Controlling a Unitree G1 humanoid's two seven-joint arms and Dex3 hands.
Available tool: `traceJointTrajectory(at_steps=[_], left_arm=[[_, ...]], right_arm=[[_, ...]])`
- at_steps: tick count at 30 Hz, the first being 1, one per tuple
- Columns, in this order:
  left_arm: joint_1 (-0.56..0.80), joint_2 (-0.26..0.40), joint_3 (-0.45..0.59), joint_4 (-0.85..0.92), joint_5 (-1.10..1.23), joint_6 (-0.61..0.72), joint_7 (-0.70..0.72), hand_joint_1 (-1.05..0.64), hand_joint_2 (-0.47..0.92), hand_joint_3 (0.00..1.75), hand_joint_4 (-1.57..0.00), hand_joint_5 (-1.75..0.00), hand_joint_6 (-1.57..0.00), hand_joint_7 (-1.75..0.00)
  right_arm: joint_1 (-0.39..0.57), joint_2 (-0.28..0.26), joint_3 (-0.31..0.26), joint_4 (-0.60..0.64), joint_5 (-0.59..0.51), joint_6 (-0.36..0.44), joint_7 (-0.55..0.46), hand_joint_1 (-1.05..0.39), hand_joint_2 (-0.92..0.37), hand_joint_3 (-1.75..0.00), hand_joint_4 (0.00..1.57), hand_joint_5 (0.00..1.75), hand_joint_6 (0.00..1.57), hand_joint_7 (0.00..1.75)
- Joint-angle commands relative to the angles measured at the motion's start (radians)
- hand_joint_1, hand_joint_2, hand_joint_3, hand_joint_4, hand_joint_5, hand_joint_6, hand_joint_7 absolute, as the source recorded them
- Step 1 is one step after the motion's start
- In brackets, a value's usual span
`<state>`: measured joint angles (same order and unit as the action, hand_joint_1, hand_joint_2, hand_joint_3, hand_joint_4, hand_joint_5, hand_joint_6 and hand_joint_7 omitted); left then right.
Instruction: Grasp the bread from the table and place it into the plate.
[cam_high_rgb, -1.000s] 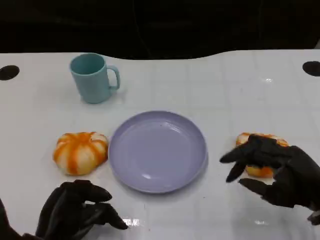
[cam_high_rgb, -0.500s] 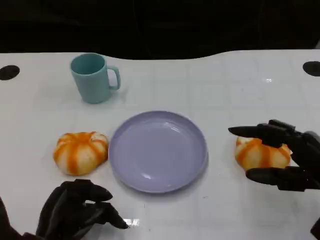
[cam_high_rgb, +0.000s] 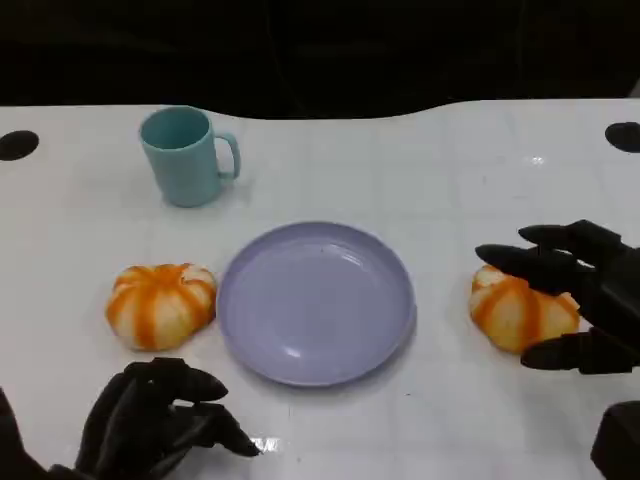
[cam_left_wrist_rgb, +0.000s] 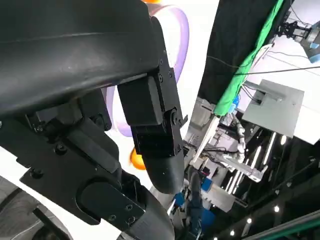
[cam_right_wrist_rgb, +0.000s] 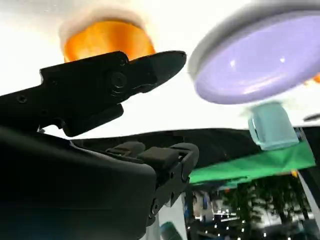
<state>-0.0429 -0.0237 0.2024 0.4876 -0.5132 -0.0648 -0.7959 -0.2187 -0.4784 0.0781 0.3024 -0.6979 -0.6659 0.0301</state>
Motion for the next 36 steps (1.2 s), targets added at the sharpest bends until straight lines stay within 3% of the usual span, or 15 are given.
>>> traceJointTrajectory(at_steps=[1, 7, 14, 36], left_arm=[[-0.003, 0.009, 0.005, 0.01, 0.006, -0.019, 0.001, -0.95, 0.64, 0.0, -1.57, -0.43, -1.57, -0.16], [-0.003, 0.006, 0.002, 0.009, 0.011, -0.024, 0.011, -0.96, 0.64, 0.0, -1.57, -0.44, -1.57, -0.17], [0.0, 0.004, -0.003, -0.006, 0.006, -0.004, 0.022, -0.97, 0.62, 0.0, -1.57, -0.45, -1.57, -0.18], [0.009, -0.002, -0.003, -0.017, -0.001, -0.003, 0.016, -0.95, 0.63, 0.0, -1.57, -0.43, -1.57, -0.17]], right_arm=[[-0.02, -0.04, 0.045, -0.006, -0.049, 0.032, -0.032, -0.35, -0.75, 0.0, 0.0, 0.32, 0.26, 0.01], [-0.06, -0.06, 0.106, 0.025, -0.104, 0.065, -0.064, -0.29, -0.7, 0.0, 0.01, 0.35, 0.28, 0.01], [-0.139, -0.063, 0.195, 0.143, -0.165, 0.082, -0.131, -0.29, -0.7, 0.0, 0.01, 0.39, 0.29, 0.01], [-0.359, -0.017, 0.412, 0.537, -0.206, 0.13, -0.245, -0.34, -0.76, -0.01, 0.01, 0.45, 0.28, 0.0]])
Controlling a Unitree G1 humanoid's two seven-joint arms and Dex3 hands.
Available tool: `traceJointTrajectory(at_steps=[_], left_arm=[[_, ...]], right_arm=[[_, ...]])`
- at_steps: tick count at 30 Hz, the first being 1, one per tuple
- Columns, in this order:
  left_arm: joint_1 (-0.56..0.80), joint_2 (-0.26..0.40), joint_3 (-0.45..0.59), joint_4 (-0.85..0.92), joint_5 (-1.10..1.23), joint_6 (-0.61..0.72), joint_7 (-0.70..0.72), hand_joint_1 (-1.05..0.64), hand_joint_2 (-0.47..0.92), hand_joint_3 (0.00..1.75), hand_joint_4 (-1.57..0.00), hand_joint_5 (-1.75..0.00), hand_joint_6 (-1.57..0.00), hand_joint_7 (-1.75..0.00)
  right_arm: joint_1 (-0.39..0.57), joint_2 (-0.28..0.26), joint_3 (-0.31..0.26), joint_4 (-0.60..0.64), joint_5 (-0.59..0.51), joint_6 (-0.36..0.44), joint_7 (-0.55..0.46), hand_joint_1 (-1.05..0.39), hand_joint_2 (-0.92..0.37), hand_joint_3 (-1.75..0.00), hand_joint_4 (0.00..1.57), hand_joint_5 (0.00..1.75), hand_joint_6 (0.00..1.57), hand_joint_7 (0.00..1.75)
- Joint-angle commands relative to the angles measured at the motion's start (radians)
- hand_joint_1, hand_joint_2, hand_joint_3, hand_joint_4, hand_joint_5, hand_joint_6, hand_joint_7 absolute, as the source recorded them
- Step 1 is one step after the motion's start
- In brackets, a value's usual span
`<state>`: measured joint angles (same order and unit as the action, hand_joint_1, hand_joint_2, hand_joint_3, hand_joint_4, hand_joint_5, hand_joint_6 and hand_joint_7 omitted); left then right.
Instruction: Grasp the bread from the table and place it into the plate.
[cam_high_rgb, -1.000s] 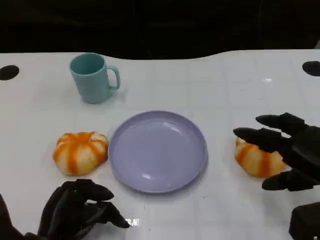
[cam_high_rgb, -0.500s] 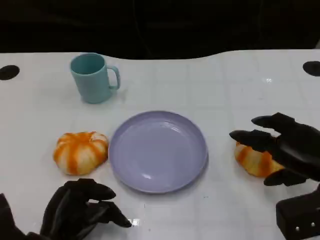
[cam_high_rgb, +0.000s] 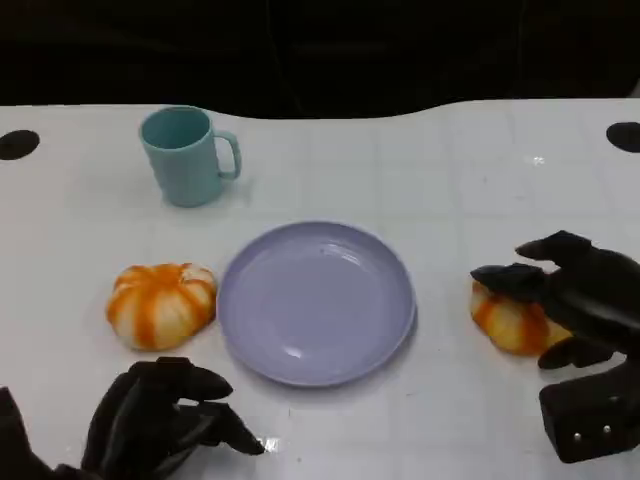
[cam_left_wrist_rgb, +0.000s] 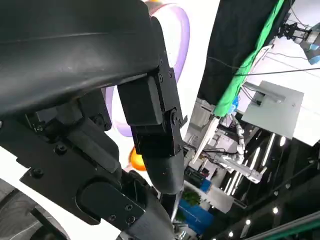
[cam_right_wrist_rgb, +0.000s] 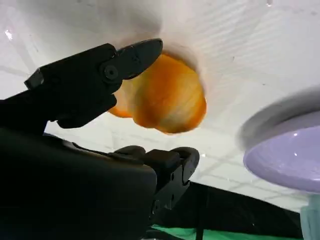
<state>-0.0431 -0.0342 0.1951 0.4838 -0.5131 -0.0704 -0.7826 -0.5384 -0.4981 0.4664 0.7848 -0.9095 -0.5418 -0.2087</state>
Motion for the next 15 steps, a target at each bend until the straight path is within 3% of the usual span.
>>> traceJointTrajectory(at_steps=[1, 15], left_arm=[[0.01, 0.008, 0.004, -0.014, -0.001, 0.002, 0.004, -0.95, 0.63, 0.0, -1.57, -0.43, -1.57, -0.17], [0.012, 0.006, 0.003, -0.016, 0.001, -0.001, 0.003, -0.94, 0.63, 0.0, -1.57, -0.43, -1.57, -0.17]], right_arm=[[-0.048, 0.005, 0.031, 0.071, 0.007, 0.008, -0.005, -0.34, -0.76, -0.01, 0.0, 0.45, 0.28, 0.0], [-0.126, 0.041, 0.098, 0.242, 0.023, -0.007, -0.027, -0.37, -0.81, -0.01, 0.07, 0.43, 0.3, 0.01]])
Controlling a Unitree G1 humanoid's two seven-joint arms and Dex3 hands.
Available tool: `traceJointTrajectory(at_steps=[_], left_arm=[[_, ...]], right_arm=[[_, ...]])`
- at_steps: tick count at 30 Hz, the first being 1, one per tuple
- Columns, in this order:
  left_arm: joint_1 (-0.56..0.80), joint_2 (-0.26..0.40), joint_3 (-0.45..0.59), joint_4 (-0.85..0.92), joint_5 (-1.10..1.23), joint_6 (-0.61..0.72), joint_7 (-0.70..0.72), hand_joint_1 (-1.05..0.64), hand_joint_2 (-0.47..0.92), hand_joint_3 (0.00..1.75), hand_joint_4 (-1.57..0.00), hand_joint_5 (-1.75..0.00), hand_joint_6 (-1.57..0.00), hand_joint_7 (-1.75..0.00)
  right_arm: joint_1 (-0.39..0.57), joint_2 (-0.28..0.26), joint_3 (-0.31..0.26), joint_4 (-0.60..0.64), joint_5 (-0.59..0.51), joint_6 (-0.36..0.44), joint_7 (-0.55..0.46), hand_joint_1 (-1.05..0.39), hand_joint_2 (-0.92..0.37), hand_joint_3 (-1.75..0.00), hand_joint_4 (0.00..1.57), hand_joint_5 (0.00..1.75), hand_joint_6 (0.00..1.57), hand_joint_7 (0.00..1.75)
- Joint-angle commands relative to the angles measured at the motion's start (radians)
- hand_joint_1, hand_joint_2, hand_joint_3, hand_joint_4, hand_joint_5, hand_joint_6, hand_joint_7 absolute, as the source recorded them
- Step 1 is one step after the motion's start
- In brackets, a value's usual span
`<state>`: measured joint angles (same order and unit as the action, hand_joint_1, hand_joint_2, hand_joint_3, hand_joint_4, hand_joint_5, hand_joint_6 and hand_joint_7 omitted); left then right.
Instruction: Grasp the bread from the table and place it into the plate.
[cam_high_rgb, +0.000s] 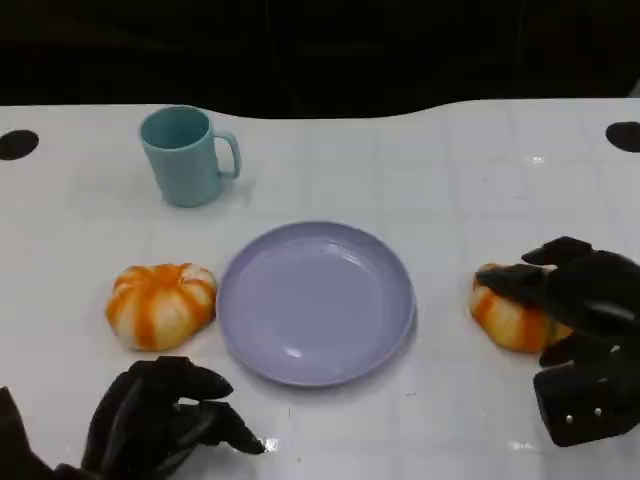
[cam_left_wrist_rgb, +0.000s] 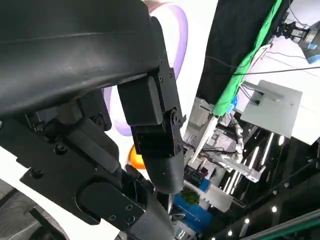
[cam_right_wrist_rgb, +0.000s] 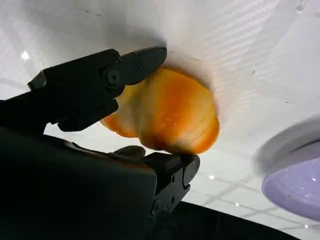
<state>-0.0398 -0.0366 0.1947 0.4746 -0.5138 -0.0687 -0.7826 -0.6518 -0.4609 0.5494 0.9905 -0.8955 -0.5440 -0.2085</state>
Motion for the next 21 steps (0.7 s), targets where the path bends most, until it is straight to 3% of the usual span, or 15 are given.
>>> traceJointTrajectory(at_steps=[1, 3, 4, 8, 11, 13, 15, 17, 19, 21], left_arm=[[0.009, 0.009, 0.003, -0.008, 0.0, 0.002, 0.003, -0.94, 0.63, 0.0, -1.57, -0.43, -1.57, -0.17], [0.008, 0.009, 0.003, -0.007, -0.001, 0.004, 0.003, -0.93, 0.63, 0.0, -1.57, -0.43, -1.57, -0.16], [0.007, 0.008, 0.003, -0.006, 0.0, 0.002, 0.003, -0.94, 0.63, 0.0, -1.57, -0.43, -1.57, -0.16], [0.008, 0.008, 0.003, -0.007, 0.0, 0.0, 0.001, -0.94, 0.63, 0.0, -1.57, -0.42, -1.57, -0.15], [0.008, 0.008, 0.003, -0.011, 0.001, 0.005, 0.008, -0.94, 0.63, 0.0, -1.57, -0.42, -1.57, -0.15], [0.008, 0.008, 0.002, -0.011, 0.004, 0.002, 0.01, -0.95, 0.63, 0.0, -1.57, -0.42, -1.57, -0.16], [0.008, 0.008, 0.003, -0.01, 0.004, 0.0, 0.009, -0.95, 0.63, 0.0, -1.57, -0.42, -1.57, -0.16], [0.009, 0.008, 0.003, -0.009, 0.007, -0.007, 0.009, -0.96, 0.63, 0.0, -1.57, -0.43, -1.57, -0.16], [0.009, 0.008, 0.002, -0.01, 0.008, -0.006, 0.01, -0.96, 0.63, 0.0, -1.57, -0.43, -1.57, -0.17], [0.011, 0.008, 0.002, -0.014, 0.006, -0.001, 0.011, -0.96, 0.63, 0.0, -1.57, -0.43, -1.57, -0.17]], right_arm=[[-0.013, 0.007, 0.013, 0.045, 0.016, -0.015, -0.051, -0.37, -0.81, -0.01, 0.09, 0.42, 0.31, 0.01], [-0.014, 0.013, 0.004, 0.064, 0.035, -0.039, -0.091, -0.31, -0.84, -0.01, 0.26, 0.45, 0.39, 0.03], [-0.014, 0.017, -0.005, 0.074, 0.049, -0.052, -0.114, -0.24, -0.88, -0.02, 0.45, 0.63, 0.49, 0.05], [-0.008, 0.03, -0.033, 0.101, 0.095, -0.125, -0.238, -0.15, -0.92, -0.04, 0.83, 1.03, 0.92, 0.21], [-0.01, 0.031, -0.029, 0.122, 0.09, -0.174, -0.326, -0.17, -0.92, -0.11, 0.88, 1.35, 1.14, 0.24], [-0.016, 0.025, -0.007, 0.128, 0.058, -0.178, -0.393, -0.2, -0.92, -0.13, 0.87, 1.53, 1.2, 0.28], [-0.021, 0.022, 0.008, 0.132, 0.039, -0.182, -0.432, -0.21, -0.8, -0.5, 0.88, 1.7, 0.97, 1.03], [-0.023, 0.022, 0.015, 0.139, 0.033, -0.196, -0.47, -0.21, -0.6, -0.94, 0.93, 1.74, 0.84, 1.55], [-0.025, 0.022, 0.021, 0.147, 0.025, -0.21, -0.511, -0.21, -0.5, -1.12, 0.95, 1.74, 0.81, 1.7], [-0.025, 0.023, 0.024, 0.154, 0.019, -0.22, -0.548, -0.22, -0.44, -1.2, 0.96, 1.75, 0.78, 1.73]])
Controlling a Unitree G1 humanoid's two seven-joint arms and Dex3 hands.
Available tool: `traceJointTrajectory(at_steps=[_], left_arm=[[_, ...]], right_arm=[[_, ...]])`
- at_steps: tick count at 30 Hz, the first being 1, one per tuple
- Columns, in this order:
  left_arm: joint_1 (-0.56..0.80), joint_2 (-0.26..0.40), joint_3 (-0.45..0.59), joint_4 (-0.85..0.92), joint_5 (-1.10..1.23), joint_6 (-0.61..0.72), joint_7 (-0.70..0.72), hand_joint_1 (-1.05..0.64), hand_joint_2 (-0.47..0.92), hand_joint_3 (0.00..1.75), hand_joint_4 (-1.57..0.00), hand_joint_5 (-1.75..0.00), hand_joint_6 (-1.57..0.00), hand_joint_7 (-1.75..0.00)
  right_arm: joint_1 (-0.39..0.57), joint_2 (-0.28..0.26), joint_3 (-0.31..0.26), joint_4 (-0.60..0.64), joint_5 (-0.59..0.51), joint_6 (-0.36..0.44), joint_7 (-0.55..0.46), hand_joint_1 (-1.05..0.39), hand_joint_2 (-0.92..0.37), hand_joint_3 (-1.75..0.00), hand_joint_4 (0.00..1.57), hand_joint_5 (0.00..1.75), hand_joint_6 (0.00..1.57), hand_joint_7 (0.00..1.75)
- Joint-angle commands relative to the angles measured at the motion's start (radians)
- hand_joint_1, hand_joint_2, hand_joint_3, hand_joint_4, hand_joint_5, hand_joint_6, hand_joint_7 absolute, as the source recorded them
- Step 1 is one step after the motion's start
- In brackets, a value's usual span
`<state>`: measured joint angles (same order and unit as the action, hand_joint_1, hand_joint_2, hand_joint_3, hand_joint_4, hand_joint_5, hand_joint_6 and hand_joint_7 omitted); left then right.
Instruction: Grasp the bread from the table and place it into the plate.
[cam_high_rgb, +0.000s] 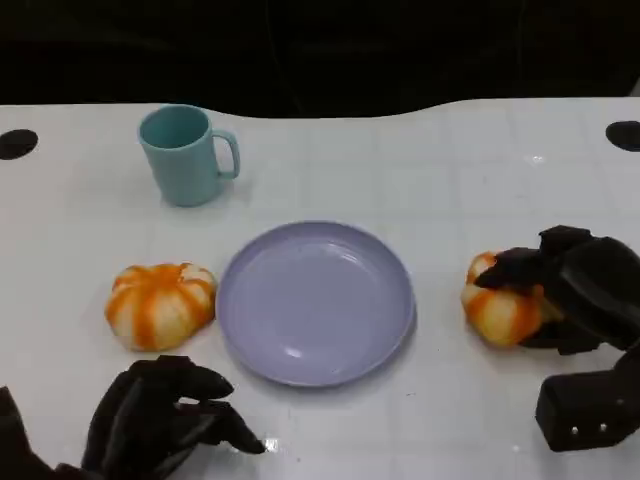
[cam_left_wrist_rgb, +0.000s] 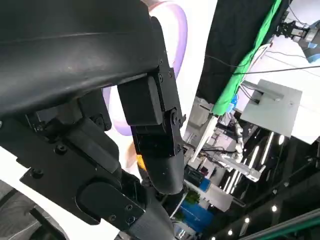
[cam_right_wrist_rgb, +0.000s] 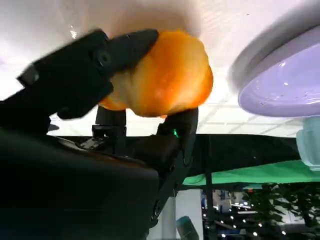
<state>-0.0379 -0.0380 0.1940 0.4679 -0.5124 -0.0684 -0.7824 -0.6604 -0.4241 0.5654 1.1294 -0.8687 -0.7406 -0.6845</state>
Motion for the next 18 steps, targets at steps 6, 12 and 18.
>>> traceJointTrajectory(at_steps=[6, 12, 18], left_arm=[[0.01, 0.01, 0.001, -0.012, 0.005, 0.003, 0.012, -0.96, 0.63, 0.0, -1.57, -0.43, -1.57, -0.17], [0.008, 0.011, 0.001, -0.005, 0.007, -0.009, 0.006, -0.96, 0.64, 0.0, -1.57, -0.43, -1.57, -0.16], [0.009, 0.008, 0.002, -0.008, 0.003, -0.001, 0.009, -0.95, 0.63, 0.0, -1.57, -0.43, -1.57, -0.17]], right_arm=[[-0.019, -0.013, 0.005, 0.018, -0.005, -0.041, -0.134, -0.25, -0.39, -1.24, 0.96, 1.75, 0.76, 1.72], [-0.023, -0.006, -0.026, 0.008, 0.031, -0.106, -0.168, -0.24, -0.37, -1.28, 0.95, 1.75, 0.76, 1.72], [-0.021, 0.007, -0.065, -0.048, 0.091, -0.178, -0.124, -0.22, -0.3, -1.38, 0.95, 1.75, 0.74, 1.73]])
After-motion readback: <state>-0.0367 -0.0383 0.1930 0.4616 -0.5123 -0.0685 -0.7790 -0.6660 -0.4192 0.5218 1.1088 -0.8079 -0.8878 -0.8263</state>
